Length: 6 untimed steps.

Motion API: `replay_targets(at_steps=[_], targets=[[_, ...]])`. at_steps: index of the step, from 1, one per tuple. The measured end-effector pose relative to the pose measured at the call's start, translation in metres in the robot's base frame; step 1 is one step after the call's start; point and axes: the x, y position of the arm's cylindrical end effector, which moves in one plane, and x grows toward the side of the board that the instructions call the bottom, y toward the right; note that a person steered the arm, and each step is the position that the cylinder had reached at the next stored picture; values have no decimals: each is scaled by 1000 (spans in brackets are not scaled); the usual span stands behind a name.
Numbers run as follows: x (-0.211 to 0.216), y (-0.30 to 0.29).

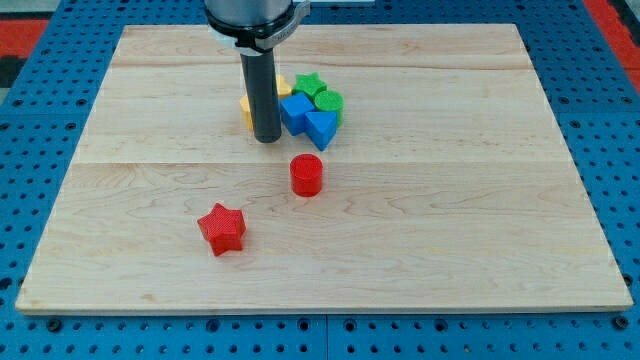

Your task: Nudge the yellow hexagon up a bit

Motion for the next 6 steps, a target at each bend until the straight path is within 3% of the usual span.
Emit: replay_targets(at_steps=[4,6], targets=[[-16,-47],[-19,-39]])
